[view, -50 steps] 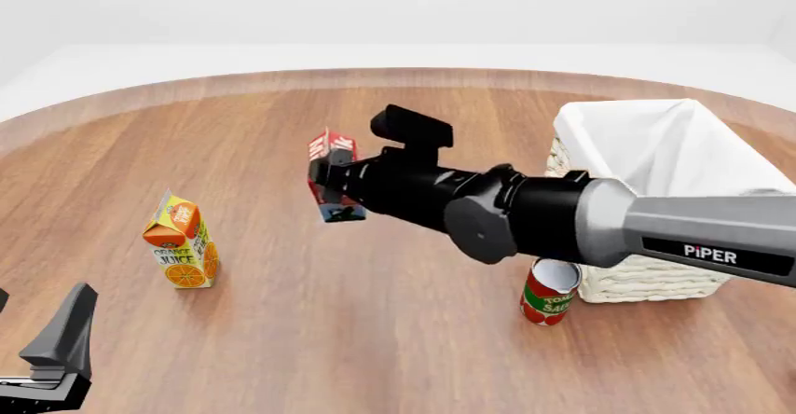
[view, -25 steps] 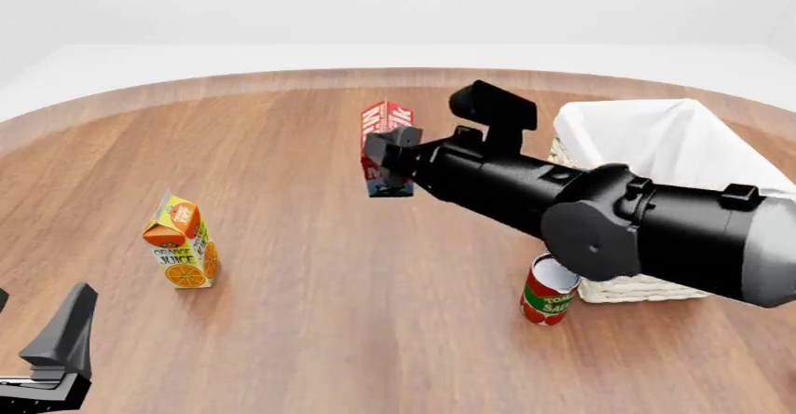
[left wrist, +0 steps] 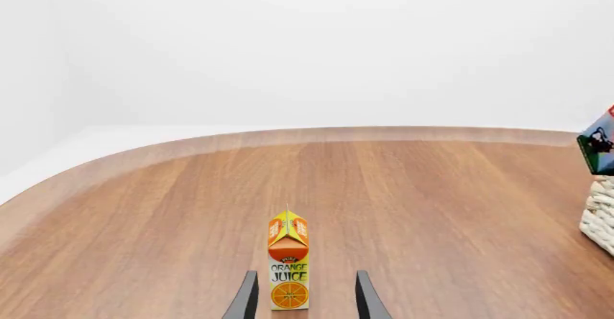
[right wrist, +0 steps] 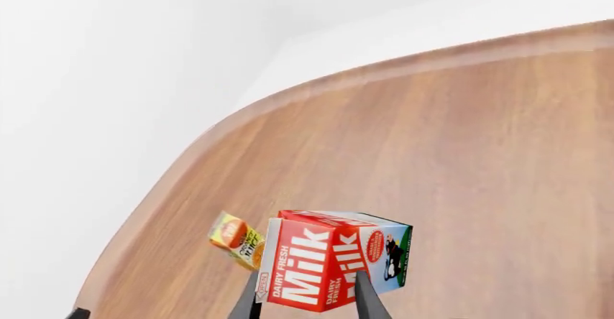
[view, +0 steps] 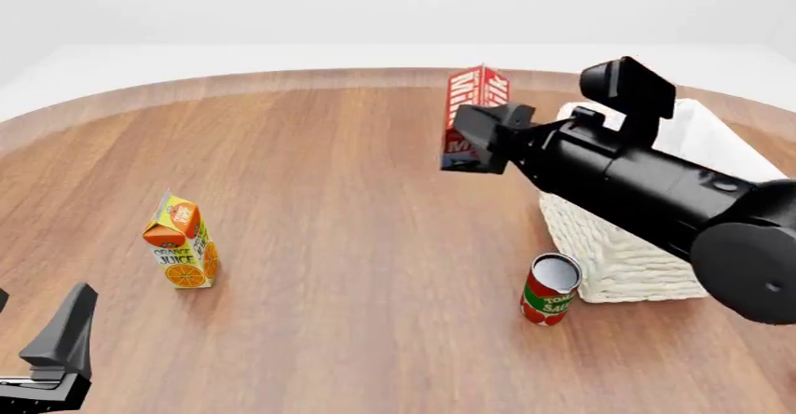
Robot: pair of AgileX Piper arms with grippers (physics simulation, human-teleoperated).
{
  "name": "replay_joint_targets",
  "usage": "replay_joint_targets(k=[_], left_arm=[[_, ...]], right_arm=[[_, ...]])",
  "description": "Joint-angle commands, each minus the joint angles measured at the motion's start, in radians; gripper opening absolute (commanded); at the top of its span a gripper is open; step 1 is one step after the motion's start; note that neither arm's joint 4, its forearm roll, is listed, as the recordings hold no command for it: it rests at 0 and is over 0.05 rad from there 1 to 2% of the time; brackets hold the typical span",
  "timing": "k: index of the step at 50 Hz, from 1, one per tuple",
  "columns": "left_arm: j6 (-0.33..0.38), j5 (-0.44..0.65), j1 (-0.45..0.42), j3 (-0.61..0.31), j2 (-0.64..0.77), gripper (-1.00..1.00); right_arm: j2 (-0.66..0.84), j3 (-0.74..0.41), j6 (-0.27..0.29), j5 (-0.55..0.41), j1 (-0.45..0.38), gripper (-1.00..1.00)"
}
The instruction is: Pick the milk and place it in the basket.
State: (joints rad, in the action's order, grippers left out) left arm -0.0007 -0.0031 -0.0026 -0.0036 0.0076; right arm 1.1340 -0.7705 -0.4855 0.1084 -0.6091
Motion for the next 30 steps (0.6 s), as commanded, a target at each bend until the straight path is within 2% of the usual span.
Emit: replay_joint_targets(k=[1,8,10,12,14,15,18,19,20,22,28,29,30], left_arm=[[0.000,0.000,0.000,0.000,0.000,1.00],[0.000,0.000,0.000,0.000,-0.001,1.00],[0.000,0.000,0.000,0.000,-0.001,1.00],[0.000,0.000,0.000,0.000,0.000,1.00],[0.000,0.000,0.000,0.000,0.000,1.00],[0.000,0.000,0.000,0.000,0.000,1.00],[0.000,0.000,0.000,0.000,0.000,1.00],[0.000,0.000,0.000,0.000,0.000,1.00],[0.000,0.000,0.000,0.000,0.000,1.00],[0.000,0.000,0.000,0.000,0.000,1.00],[0.000,0.000,0.000,0.000,0.000,1.00],[0.000,0.000,0.000,0.000,0.000,1.00],[0.000,0.000,0.000,0.000,0.000,1.00]], right_arm=[[-0.161,0.012,-0.006,-0.067,0.071,-1.00],[-0.221,-0.014,0.012,-0.136,0.115,-1.00],[-0.235,-0.019,-0.002,-0.146,0.126,-1.00],[-0.241,-0.041,0.025,-0.177,0.140,-1.00],[-0.249,-0.052,0.022,-0.193,0.147,-1.00],[-0.248,-0.068,0.043,-0.214,0.157,-1.00],[-0.255,-0.072,0.025,-0.222,0.166,-1.00],[-0.254,-0.095,0.061,-0.254,0.182,-1.00],[-0.261,-0.096,0.045,-0.257,0.188,-1.00],[-0.262,-0.112,0.069,-0.277,0.202,-1.00],[-0.275,-0.140,0.081,-0.313,0.225,-1.00],[-0.276,-0.153,0.106,-0.331,0.245,-1.00],[-0.279,-0.158,0.106,-0.335,0.246,-1.00]])
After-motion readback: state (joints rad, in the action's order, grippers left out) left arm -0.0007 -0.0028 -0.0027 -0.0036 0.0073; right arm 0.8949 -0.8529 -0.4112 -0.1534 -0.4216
